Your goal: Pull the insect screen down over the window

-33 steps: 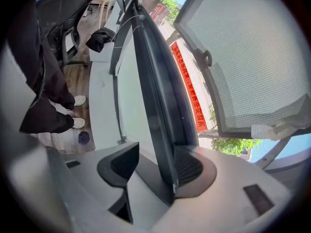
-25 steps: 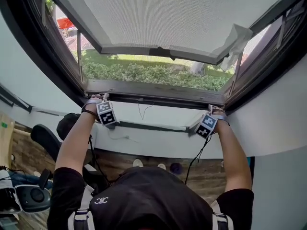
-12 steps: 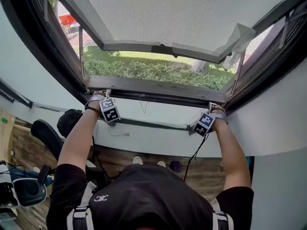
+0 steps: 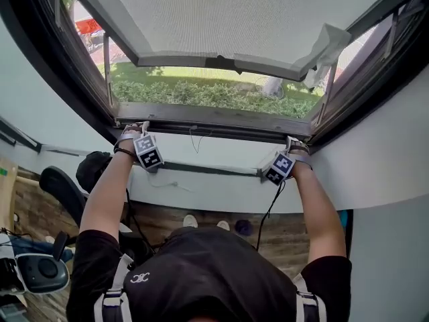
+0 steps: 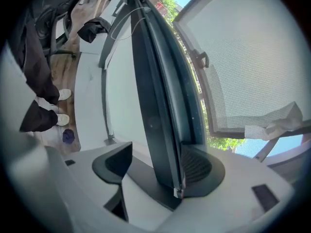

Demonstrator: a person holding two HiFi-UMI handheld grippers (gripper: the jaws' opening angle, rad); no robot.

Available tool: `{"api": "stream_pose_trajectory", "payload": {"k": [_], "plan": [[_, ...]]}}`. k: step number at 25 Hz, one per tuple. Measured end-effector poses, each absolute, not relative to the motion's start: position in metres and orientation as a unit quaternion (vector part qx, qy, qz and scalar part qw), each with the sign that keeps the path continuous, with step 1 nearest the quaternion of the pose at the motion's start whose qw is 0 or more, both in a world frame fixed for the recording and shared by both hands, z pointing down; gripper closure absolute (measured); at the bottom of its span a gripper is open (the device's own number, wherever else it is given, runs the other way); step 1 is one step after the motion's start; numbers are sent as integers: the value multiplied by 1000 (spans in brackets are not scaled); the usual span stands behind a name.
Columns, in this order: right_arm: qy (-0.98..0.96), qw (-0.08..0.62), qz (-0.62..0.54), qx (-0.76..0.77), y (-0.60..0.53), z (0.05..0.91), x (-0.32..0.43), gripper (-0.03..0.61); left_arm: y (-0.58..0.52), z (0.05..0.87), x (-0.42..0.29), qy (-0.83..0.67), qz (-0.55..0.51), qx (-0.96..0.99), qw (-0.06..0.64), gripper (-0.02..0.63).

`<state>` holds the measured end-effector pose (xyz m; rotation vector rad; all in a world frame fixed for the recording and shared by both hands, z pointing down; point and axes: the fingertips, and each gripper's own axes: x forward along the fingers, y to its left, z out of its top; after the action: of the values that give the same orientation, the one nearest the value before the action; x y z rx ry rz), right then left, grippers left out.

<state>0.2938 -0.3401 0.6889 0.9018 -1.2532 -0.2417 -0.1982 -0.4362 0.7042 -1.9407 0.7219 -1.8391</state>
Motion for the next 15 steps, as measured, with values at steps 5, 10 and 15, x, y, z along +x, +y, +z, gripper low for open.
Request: {"api": "stream_pose_trajectory", "payload": {"k": [5, 10, 15], "plan": [[-566, 710, -95, 408, -335, 686, 292, 258, -434, 705, -196, 258, -654, -688, 180, 383], [-562, 706, -95, 421, -336, 691, 293, 258, -432, 706, -195, 261, -654, -690, 165, 383], [-552, 708, -119, 424, -345, 693, 297, 263, -440, 707, -194, 270, -660, -679, 174, 383]]}}
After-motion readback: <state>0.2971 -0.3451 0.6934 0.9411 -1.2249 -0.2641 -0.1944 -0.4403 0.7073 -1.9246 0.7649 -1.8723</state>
